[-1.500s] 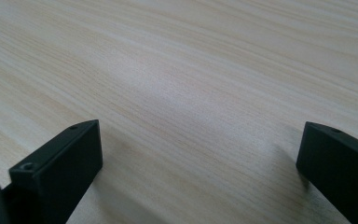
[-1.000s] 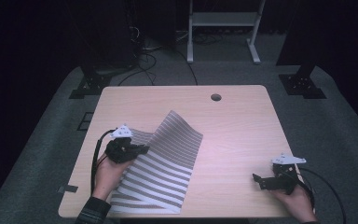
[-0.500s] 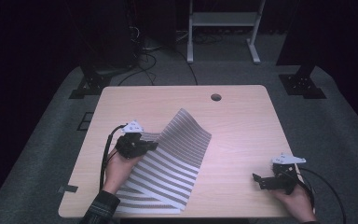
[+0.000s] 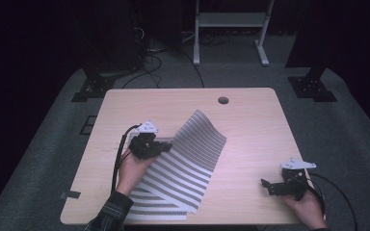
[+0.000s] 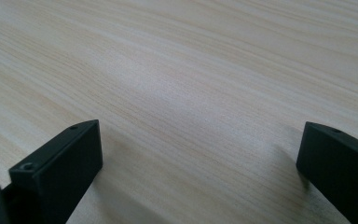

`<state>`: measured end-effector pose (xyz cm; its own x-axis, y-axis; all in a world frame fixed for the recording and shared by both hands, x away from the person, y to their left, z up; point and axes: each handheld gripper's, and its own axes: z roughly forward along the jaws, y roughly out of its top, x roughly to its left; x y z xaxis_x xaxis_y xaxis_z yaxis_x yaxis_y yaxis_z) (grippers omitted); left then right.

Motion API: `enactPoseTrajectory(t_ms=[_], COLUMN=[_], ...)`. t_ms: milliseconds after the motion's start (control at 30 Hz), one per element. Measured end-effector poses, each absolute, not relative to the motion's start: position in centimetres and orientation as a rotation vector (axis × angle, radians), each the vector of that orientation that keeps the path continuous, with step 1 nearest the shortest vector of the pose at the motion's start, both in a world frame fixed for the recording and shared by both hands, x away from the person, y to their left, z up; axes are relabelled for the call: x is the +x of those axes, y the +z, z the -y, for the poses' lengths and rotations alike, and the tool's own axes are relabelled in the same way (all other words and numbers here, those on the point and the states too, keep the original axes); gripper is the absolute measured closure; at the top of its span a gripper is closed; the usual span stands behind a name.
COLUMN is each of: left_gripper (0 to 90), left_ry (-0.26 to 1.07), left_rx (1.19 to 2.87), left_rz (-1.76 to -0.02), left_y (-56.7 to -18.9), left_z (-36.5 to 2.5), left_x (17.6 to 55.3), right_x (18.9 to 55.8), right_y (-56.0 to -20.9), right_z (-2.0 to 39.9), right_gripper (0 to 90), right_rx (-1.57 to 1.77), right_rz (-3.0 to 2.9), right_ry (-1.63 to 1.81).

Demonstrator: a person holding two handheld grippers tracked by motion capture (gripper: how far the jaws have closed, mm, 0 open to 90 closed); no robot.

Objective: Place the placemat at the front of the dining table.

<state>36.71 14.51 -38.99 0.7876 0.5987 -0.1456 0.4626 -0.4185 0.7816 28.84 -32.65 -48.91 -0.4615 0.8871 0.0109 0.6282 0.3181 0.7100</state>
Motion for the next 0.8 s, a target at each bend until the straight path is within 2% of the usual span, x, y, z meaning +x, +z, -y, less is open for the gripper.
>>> enactPoseTrajectory(t_ms=[800], left_gripper=[88.5], left_ry=[0.149], left_rx=[2.037], left_rz=[-0.786], left_y=[-39.0], left_z=[-9.7], left_x=[38.2], right_x=[28.8], right_y=[-48.9], right_z=[32.7], right_gripper=[0.0], right_rx=[1.346], right_rz=[-2.208], right_ry=[0.928])
